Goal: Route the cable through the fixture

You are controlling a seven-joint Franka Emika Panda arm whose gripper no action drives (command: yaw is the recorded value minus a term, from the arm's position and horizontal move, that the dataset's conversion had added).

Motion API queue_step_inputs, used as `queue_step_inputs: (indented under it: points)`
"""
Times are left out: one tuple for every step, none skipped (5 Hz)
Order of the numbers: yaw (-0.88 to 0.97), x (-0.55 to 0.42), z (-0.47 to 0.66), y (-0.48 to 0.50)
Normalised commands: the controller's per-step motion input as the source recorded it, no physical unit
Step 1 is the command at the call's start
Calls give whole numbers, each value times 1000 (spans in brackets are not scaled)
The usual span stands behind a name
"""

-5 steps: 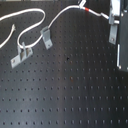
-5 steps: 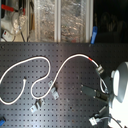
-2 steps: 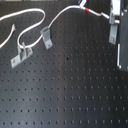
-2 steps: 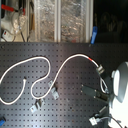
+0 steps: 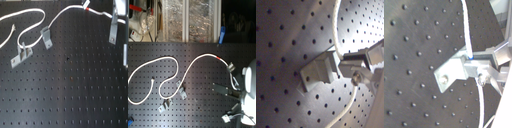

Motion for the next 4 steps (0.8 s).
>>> queue_step_inputs:
  points:
    - [9, 0, 0, 0]
    - [600, -96, 82, -48]
    - [731, -105, 60, -10]
    - [731, -122, 45, -51]
